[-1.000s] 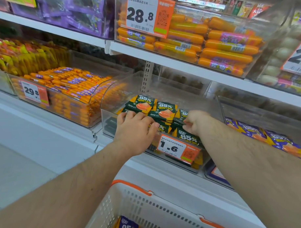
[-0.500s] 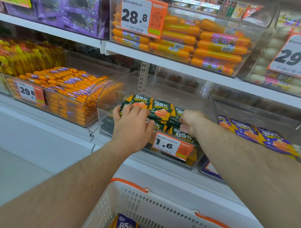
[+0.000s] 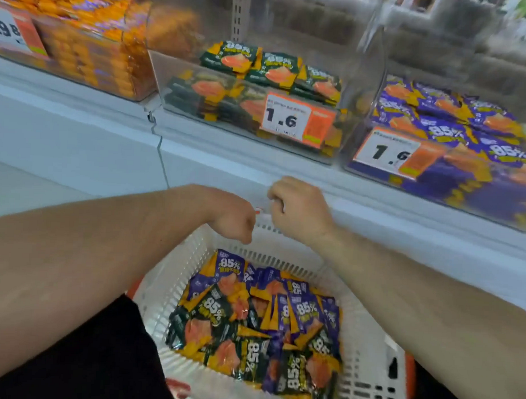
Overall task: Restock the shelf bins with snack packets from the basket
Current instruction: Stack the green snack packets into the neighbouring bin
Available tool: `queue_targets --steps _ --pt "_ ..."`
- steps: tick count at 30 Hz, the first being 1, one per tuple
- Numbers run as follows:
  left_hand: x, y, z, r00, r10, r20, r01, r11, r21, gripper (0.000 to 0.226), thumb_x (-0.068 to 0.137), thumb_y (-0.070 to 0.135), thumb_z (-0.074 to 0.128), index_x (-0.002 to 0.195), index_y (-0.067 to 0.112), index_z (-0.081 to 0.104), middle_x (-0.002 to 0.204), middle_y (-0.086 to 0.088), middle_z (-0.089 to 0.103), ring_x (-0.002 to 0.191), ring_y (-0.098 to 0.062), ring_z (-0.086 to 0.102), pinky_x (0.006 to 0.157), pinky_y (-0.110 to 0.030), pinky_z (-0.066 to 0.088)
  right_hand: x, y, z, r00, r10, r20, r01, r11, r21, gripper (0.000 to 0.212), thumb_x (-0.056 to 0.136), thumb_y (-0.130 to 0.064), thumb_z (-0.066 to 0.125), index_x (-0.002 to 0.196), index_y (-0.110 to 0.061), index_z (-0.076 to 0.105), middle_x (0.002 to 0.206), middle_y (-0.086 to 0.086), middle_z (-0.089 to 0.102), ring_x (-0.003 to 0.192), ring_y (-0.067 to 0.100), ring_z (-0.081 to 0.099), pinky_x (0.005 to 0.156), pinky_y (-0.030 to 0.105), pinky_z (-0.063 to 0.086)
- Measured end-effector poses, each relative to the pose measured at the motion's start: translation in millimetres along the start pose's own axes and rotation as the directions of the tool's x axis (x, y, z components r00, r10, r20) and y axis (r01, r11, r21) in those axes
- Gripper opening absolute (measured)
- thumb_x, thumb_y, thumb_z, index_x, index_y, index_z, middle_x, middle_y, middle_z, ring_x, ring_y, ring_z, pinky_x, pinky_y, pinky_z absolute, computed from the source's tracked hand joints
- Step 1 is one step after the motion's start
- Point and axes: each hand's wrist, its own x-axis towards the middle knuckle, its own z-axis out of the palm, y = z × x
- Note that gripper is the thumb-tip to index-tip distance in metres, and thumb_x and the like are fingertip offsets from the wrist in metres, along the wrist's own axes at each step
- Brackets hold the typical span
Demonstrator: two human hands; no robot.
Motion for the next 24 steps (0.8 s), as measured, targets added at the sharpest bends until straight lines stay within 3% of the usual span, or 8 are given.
queue_targets --steps 2,5,8,11,14,18,24 --pt "3 4 10 0.999 -0.014 0.031 0.013 0.999 0.036 0.032 0.098 0.035 0.049 0.112 0.011 0.066 0.099 -0.002 0.062 0.083 -0.018 0.055 0.077 -0.033 0.041 -30 18 33 0.923 0.146 0.355 -0.117 0.988 -0.102 0.024 0.085 -0.020 0.044 0.090 -0.013 0.067 0.094 0.005 0.064 0.090 0.027 0.059 0.077 0.033 0.048" --pt "11 6 21 0.997 -0.037 0.073 0.030 0.996 0.089 0.034 0.098 0.037 0.048 0.115 0.013 0.065 0.115 -0.005 0.064 0.102 -0.024 0.060 0.077 -0.032 0.042 -73 38 75 0.652 0.314 0.690 -0.236 0.949 -0.208 0.012 0.085 -0.015 0.054 0.078 -0.014 0.064 0.081 0.009 0.064 0.077 0.030 0.061 0.063 0.033 0.048" --pt "20 9 27 0.994 -0.038 0.107 0.027 0.994 0.104 0.035 0.096 0.039 0.049 0.117 0.015 0.064 0.113 -0.002 0.063 0.098 -0.023 0.060 0.077 -0.033 0.042 -112 47 100 0.346 0.351 0.870 -0.334 0.913 -0.235 0.020 0.086 -0.003 0.049 0.067 -0.009 0.055 0.070 0.015 0.051 0.064 0.030 0.048 0.058 0.039 0.038" --pt "26 15 29 0.994 -0.027 0.107 0.014 0.994 0.112 0.033 0.097 0.037 0.048 0.120 0.019 0.061 0.115 0.003 0.059 0.098 -0.017 0.056 0.079 -0.030 0.040 -145 47 108 0.197 0.338 0.920 -0.296 0.915 -0.273 0.014 0.090 -0.009 0.050 0.080 -0.009 0.060 0.078 0.012 0.055 0.073 0.026 0.052 0.065 0.038 0.045" --pt "32 20 30 0.994 -0.015 0.108 0.003 0.994 0.110 0.032 0.098 0.037 0.048 0.122 0.020 0.060 0.115 0.004 0.058 0.096 -0.014 0.054 0.080 -0.030 0.037 -165 47 121 0.128 0.341 0.931 -0.321 0.903 -0.287 0.014 0.085 -0.015 0.062 0.096 -0.008 0.069 0.102 0.008 0.066 0.094 0.023 0.062 0.079 0.036 0.056" --pt "38 22 30 0.995 -0.011 0.101 0.000 0.994 0.114 0.032 0.097 0.036 0.049 0.124 0.022 0.059 0.115 0.005 0.055 0.100 -0.014 0.052 0.083 -0.029 0.038 -174 42 127 0.118 0.356 0.927 -0.387 0.876 -0.287 0.024 0.080 -0.016 0.075 0.103 -0.011 0.071 0.108 0.007 0.068 0.098 0.023 0.063 0.085 0.037 0.056" --pt "35 21 26 0.995 -0.012 0.103 0.001 0.995 0.103 0.033 0.097 0.038 0.049 0.125 0.023 0.059 0.125 0.004 0.056 0.102 -0.014 0.052 0.084 -0.029 0.038 -168 40 118 0.099 0.337 0.936 -0.348 0.894 -0.284 0.027 0.087 -0.001 0.059 0.113 -0.007 0.065 0.117 0.011 0.064 0.105 0.026 0.060 0.086 0.037 0.053"
